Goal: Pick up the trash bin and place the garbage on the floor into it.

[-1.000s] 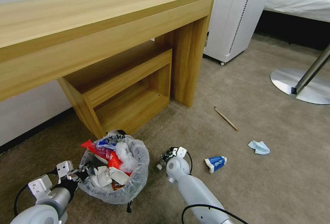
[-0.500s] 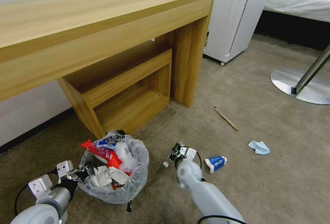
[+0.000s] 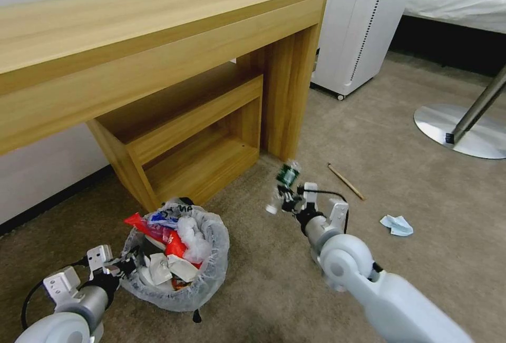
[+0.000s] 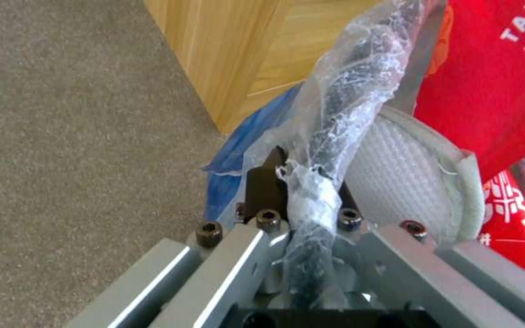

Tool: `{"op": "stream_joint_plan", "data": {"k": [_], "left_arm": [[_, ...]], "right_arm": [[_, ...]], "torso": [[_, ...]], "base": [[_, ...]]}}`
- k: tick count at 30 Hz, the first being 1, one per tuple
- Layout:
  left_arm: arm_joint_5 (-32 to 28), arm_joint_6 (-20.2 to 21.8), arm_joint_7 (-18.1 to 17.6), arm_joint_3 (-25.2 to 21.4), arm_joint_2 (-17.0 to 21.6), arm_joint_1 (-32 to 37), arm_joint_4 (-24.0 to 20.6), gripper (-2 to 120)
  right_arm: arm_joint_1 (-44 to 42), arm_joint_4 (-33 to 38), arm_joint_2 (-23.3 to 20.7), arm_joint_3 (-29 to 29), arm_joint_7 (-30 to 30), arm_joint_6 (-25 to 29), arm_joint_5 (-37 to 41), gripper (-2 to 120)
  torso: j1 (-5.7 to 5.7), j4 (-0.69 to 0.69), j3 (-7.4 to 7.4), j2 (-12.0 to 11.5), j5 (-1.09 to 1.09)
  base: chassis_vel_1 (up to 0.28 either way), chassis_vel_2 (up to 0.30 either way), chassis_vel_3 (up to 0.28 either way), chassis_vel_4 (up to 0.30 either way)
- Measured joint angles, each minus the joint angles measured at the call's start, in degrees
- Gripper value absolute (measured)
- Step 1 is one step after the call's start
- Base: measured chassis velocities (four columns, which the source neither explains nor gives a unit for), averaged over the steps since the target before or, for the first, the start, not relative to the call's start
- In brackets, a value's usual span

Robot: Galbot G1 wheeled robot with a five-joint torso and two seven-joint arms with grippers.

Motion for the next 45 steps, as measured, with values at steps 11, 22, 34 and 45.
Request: {"op": "stream_joint_plan", "data": {"k": [11, 22, 34, 45], "left_arm": [[0.01, 0.22, -0.3, 0.39, -0.38, -0.22, -1.3, 1], [-0.16, 0.34, -0.48, 0.04, -1.13, -0.25, -2.15, 1], [-0.79, 0.2, -0.49, -0.58, -1.19, -0.86, -1.29, 1], [-0.87, 0.12, -0.44, -0.3, -1.39, -1.89, -0.03, 1]], "right_arm": [[16.39, 0.59, -4.24, -19.32, -8.73, 2.88, -0.8, 7], [26.46, -5.88, 1.01, -33.44, -13.48, 6.59, -2.4, 7], [28.0, -14.35, 6.14, -40.83, -12.51, 6.63, -3.92, 7], [28.62, -16.75, 7.72, -43.35, -13.21, 6.75, -5.03, 14]], "torso": [[0.0, 0.0, 0.0, 0.0, -0.01], [0.0, 0.0, 0.01, 0.0, -0.02], [0.0, -0.01, 0.01, 0.0, -0.02], [0.0, 0.0, 0.0, 0.0, -0.02]], "base": [[0.0, 0.0, 0.0, 0.0], [0.0, 0.0, 0.0, 0.0], [0.0, 0.0, 0.0, 0.0], [0.0, 0.0, 0.0, 0.0]]}}
